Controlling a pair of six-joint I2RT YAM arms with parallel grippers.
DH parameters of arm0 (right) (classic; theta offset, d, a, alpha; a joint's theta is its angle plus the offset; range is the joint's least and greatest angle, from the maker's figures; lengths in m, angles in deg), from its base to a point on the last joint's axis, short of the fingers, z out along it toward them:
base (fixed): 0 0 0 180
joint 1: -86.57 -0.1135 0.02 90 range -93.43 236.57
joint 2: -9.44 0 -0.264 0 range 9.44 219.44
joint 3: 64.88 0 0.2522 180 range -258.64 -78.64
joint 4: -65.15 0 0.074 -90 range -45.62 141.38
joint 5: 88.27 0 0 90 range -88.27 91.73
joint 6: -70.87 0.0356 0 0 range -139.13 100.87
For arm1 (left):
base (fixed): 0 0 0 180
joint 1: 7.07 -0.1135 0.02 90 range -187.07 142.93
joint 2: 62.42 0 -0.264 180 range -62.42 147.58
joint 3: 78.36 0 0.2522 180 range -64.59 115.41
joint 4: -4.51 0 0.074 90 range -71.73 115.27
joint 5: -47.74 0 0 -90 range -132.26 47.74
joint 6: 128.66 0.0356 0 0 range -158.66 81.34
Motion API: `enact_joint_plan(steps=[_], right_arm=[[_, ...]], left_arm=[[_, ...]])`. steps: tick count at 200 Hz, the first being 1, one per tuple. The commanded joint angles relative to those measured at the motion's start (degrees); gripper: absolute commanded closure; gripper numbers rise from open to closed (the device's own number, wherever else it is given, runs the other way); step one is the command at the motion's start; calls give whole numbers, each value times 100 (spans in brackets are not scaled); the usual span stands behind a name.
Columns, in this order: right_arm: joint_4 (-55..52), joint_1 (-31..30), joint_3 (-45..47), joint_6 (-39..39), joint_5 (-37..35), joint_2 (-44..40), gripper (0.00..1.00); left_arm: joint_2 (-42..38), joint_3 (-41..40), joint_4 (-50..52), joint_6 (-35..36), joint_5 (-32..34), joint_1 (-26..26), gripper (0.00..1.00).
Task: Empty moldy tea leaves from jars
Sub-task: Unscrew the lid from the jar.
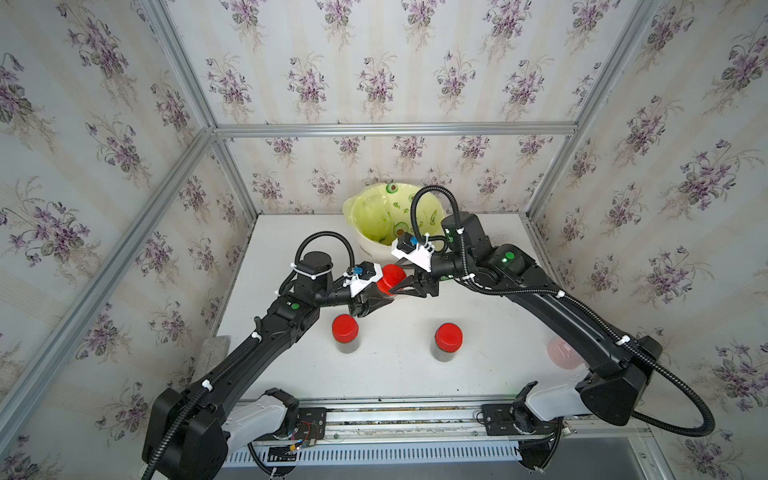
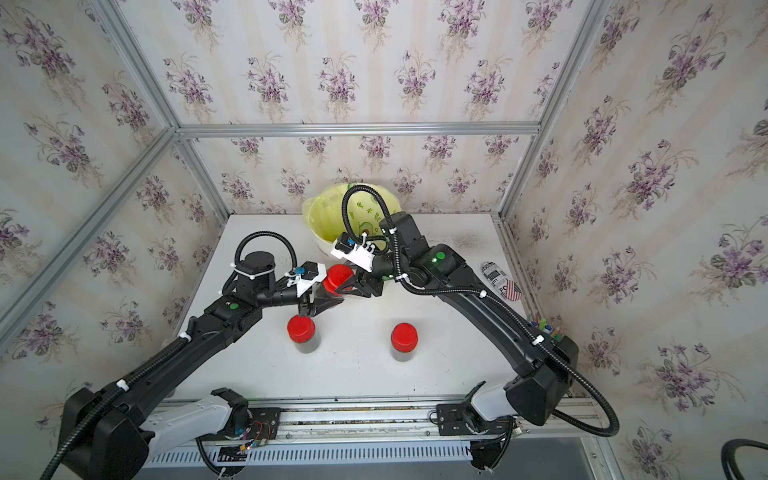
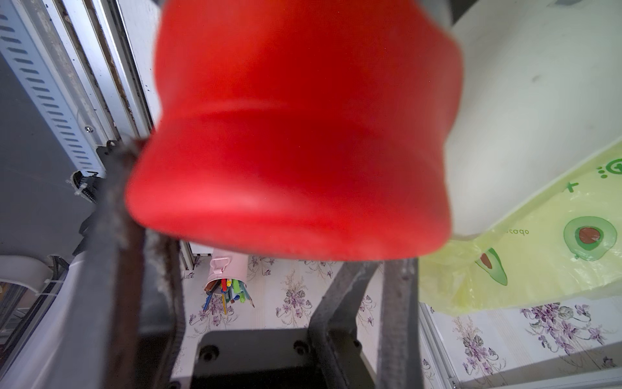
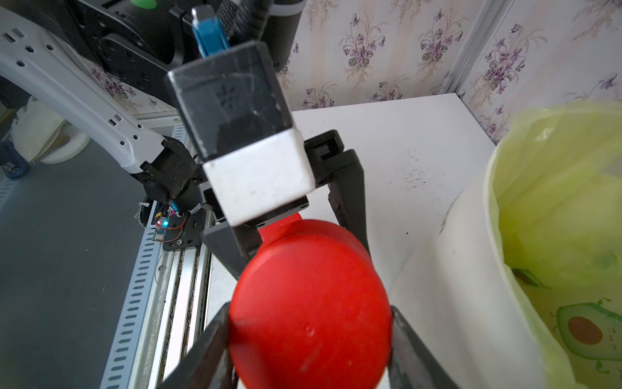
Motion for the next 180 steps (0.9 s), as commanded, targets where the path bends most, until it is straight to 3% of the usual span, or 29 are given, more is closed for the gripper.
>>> enact_joint_plan(steps=[1, 29, 82, 123, 150, 180], right_arm=[[-5, 19, -84, -727, -66, 57, 57], [116, 14, -32, -468, 31, -8, 37], [717, 17, 293, 993, -150, -626, 6], [1030, -105, 833, 2347, -326, -1175, 4], [826, -398, 873, 3021, -1083, -1191, 5], [938, -501, 952, 3713, -1394, -1127, 8]], left_arm=[[-11, 71, 60, -49, -464, 1, 44], [-2, 69, 69, -40, -408, 6, 44], [-15, 96, 61, -54, -289, 7, 44], [-2, 90, 69, -56, -175, 3, 44], [-2, 119, 78, -66, -168, 8, 44], [16, 127, 84, -76, -142, 6, 44]])
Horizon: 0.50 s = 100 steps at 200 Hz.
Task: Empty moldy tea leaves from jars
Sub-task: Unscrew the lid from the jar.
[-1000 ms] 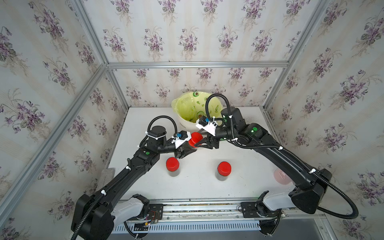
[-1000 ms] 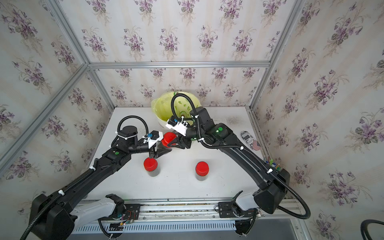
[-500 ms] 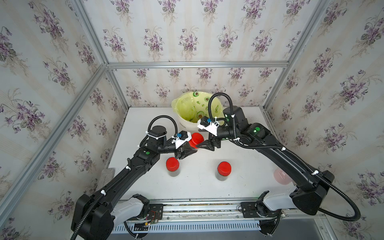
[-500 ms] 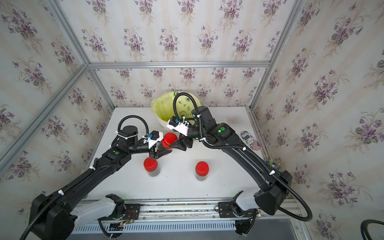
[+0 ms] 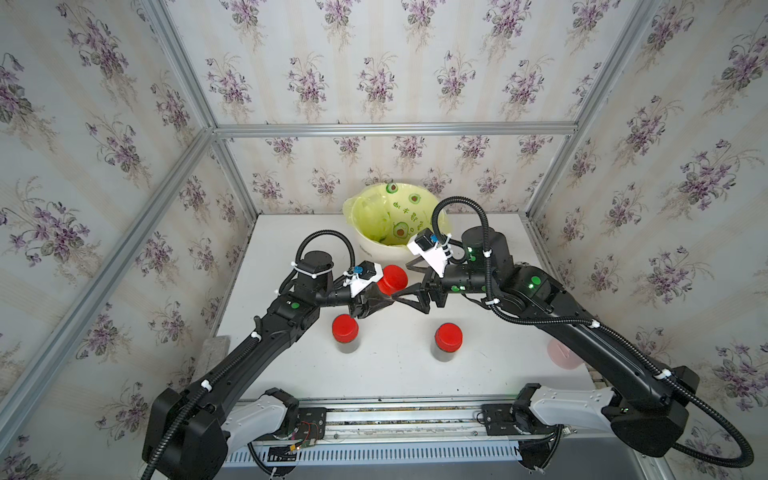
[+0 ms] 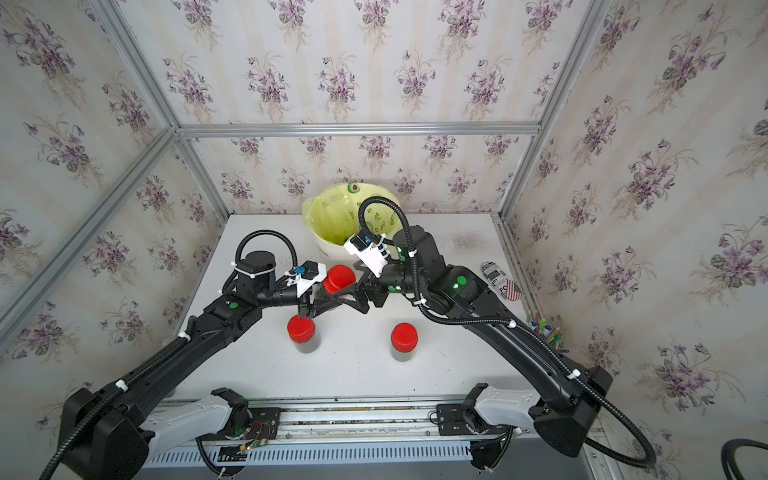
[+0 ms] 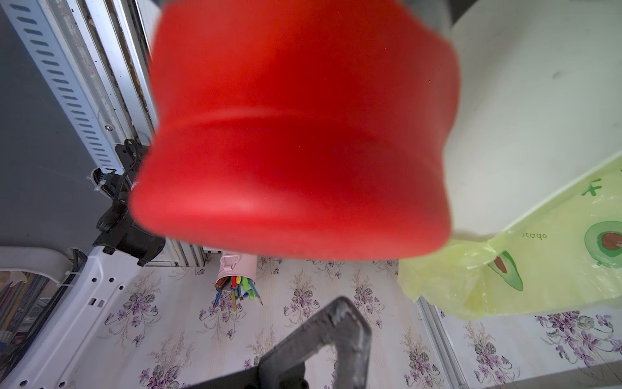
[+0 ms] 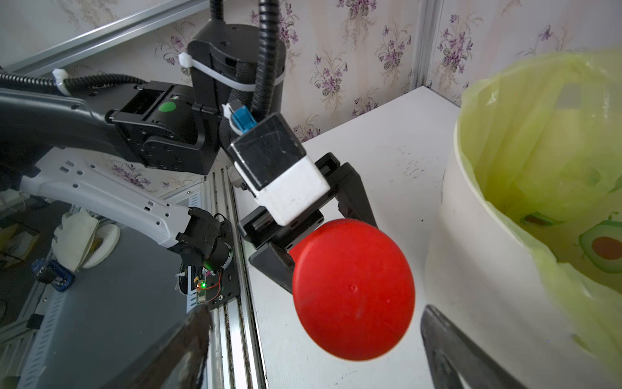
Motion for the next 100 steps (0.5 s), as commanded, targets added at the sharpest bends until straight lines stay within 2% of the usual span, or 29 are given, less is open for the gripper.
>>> enact_joint_plan(steps=[1, 24, 100], right_arm=[[148, -85, 52, 854, -515, 34, 8], [140, -117, 40, 1133, -852, 103, 10], [215, -185, -17, 1269, -884, 366, 14]], left_arm=[[5, 51, -89, 1, -18, -4, 44], [12, 55, -89, 10, -7, -3, 44], [38, 55, -89, 23, -29, 0, 44]])
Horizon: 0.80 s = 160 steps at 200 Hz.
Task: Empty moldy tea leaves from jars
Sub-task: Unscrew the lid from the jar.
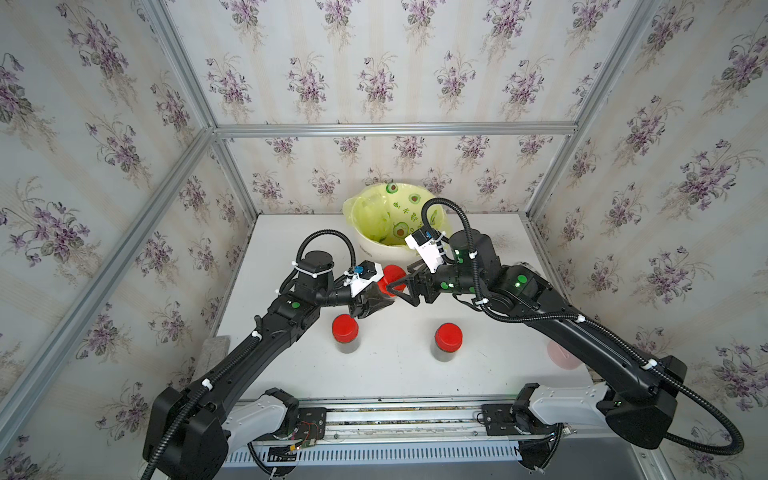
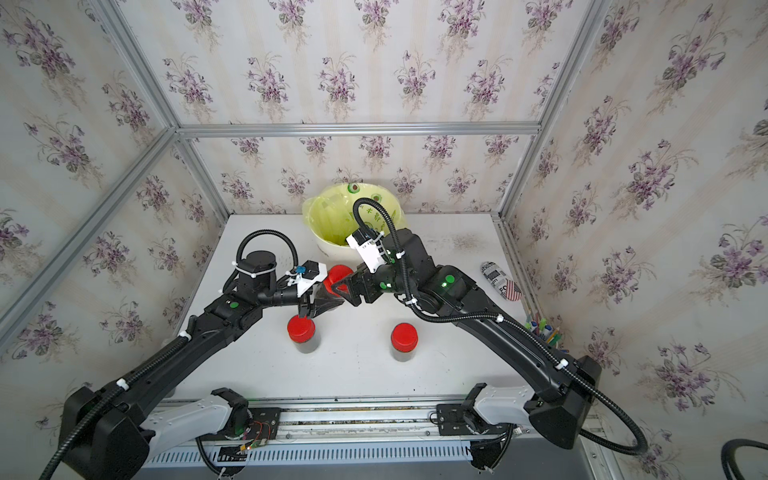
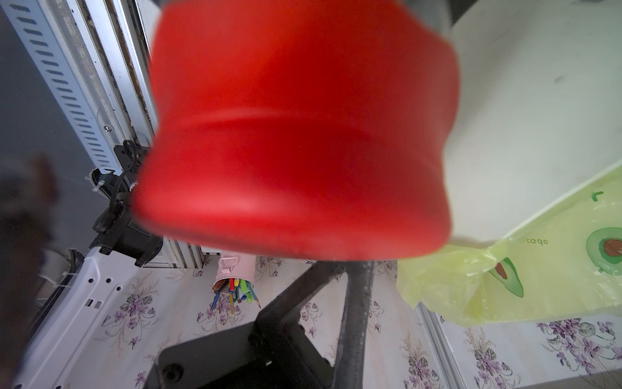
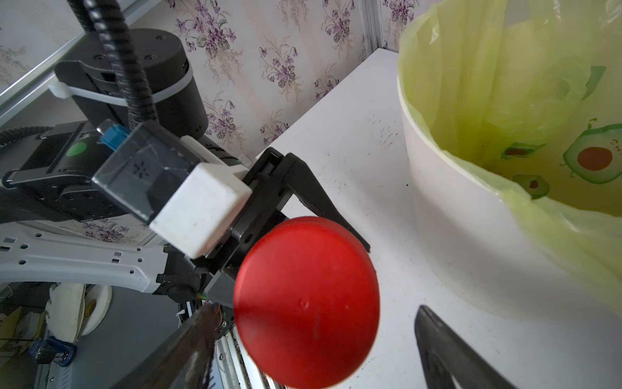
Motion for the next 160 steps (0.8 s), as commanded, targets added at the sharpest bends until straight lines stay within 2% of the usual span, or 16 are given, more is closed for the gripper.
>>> enact_joint_plan(steps=[1, 22, 90, 120, 160], right_arm=[[208, -5, -22, 160, -123, 70, 14], [250, -7, -24, 146, -152, 127, 19], [164, -6, -152, -227, 99, 290, 46], [65, -8, -143, -821, 280, 273, 57], [-268, -1, -178, -1928, 305, 281, 59]], left_arm=[[-1, 46, -137, 21, -71, 2, 44], [-1, 35, -134, 28, -84, 1, 44], [9, 31, -133, 36, -114, 0, 44], [-8, 27, -136, 55, -152, -4, 44], [-17, 28, -132, 35, -278, 3, 44]])
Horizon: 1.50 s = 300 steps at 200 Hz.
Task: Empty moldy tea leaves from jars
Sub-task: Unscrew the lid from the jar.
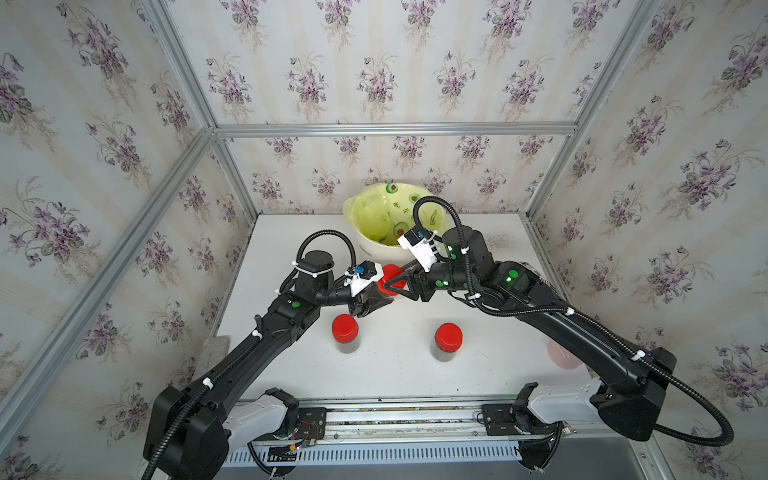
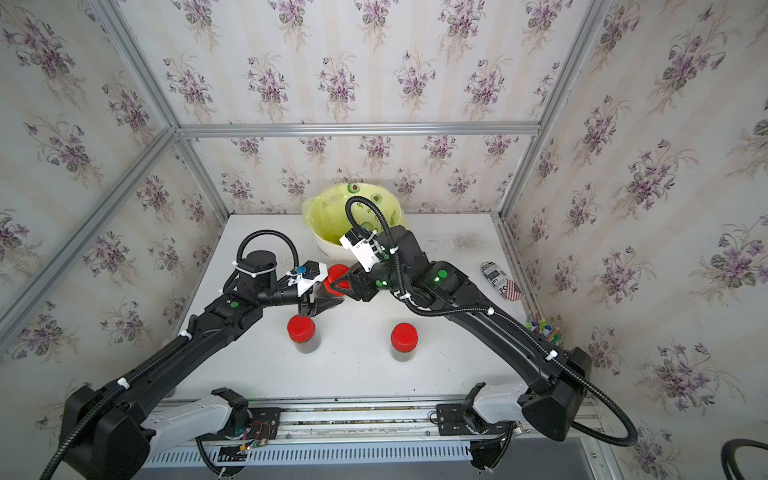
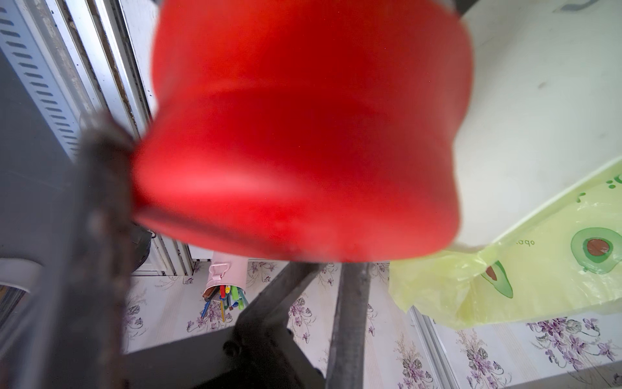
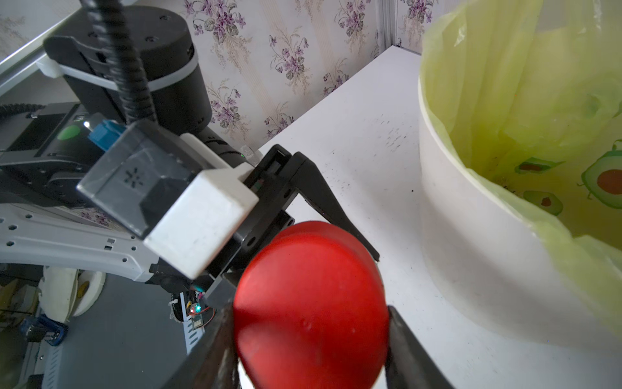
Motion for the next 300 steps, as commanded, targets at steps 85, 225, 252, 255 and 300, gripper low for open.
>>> enact_joint_plan(steps=[85, 225, 252, 255, 300], right_arm=[[-352, 332, -357, -2436, -28, 208, 59], [-52, 582, -218, -2509, 558, -133, 11], [-145, 587, -179, -1584, 498, -364, 2], [-160, 587, -170, -1490, 537, -397, 2], [-12, 548, 71, -46, 851, -662, 3]], left_arm=[[-68, 12, -108, -68, -578, 5, 44], [-6, 94, -40, -88, -440, 7, 50], [2, 100, -29, -62, -388, 7, 50], [9, 101, -29, -62, -382, 10, 50], [99, 154, 6, -44, -340, 7, 49]])
